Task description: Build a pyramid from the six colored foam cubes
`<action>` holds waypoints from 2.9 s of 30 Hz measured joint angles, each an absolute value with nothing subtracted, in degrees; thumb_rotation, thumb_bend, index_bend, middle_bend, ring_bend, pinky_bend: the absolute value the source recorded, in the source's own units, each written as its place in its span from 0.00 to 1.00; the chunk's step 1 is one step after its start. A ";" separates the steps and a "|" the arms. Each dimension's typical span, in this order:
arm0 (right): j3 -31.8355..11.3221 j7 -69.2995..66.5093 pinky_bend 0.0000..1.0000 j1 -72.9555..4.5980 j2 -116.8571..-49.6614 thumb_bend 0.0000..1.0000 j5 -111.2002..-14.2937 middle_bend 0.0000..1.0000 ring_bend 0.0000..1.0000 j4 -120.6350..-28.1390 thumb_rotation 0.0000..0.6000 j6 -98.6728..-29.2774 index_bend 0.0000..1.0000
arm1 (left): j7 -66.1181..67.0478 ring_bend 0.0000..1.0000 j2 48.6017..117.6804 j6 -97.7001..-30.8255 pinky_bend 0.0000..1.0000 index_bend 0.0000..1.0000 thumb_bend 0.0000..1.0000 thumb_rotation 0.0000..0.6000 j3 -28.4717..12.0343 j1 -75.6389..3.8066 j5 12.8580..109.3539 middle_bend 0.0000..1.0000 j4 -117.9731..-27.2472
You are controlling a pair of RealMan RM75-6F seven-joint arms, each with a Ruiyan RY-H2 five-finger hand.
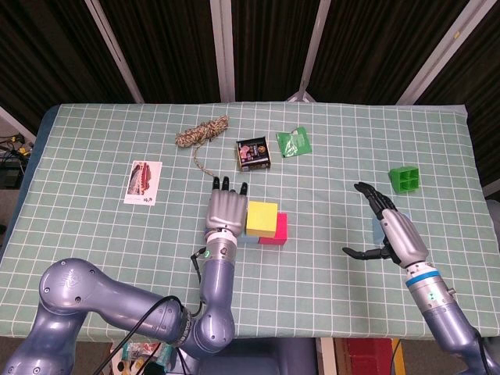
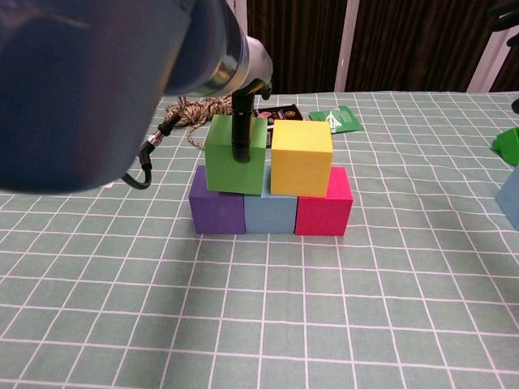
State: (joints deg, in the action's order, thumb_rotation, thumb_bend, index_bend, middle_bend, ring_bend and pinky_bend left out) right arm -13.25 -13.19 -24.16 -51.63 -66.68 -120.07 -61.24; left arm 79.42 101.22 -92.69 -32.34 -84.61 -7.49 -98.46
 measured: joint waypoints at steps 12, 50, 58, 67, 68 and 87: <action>-13.22 -13.38 0.00 -24.14 -51.54 0.13 -66.95 0.00 0.00 -120.18 1.00 -61.18 0.00 | 79.71 0.04 102.29 -92.46 0.04 0.06 0.41 1.00 -32.48 -84.34 -6.46 0.33 -97.56; -13.15 -13.46 0.00 -24.28 -51.40 0.13 -66.88 0.00 0.00 -120.28 1.00 -60.84 0.00 | 80.63 0.04 104.27 -92.81 0.04 0.06 0.41 1.00 -33.67 -83.61 -4.29 0.32 -96.69; -13.25 -13.50 0.00 -24.36 -51.31 0.13 -66.79 0.00 0.00 -120.32 1.00 -60.80 0.00 | 80.75 0.04 104.41 -92.81 0.04 0.05 0.31 1.00 -33.79 -83.33 -4.05 0.27 -96.87; -13.07 -13.42 0.00 -24.26 -51.37 0.13 -67.12 0.00 0.00 -120.36 1.00 -60.87 0.00 | 80.66 0.03 104.42 -92.77 0.04 0.02 0.24 1.00 -33.87 -83.01 -3.46 0.21 -97.25; -13.06 -13.40 0.00 -24.27 -51.37 0.13 -67.13 0.00 0.00 -120.35 1.00 -60.86 0.00 | 80.55 0.03 104.38 -92.70 0.04 0.02 0.23 1.00 -33.90 -82.93 -3.36 0.21 -97.35; -12.63 -12.47 0.00 -24.69 -51.41 0.13 -66.41 0.00 0.00 -119.51 1.00 -59.84 0.00 | 77.61 0.00 99.24 -94.61 0.00 0.00 0.10 1.00 -33.65 -79.07 -0.07 0.09 -108.22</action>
State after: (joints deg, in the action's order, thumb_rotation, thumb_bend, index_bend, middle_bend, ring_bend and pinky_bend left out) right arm -12.63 -12.47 -24.69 -51.41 -66.41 -119.51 -59.84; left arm 77.61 99.24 -94.61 -33.65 -79.07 -0.07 -108.22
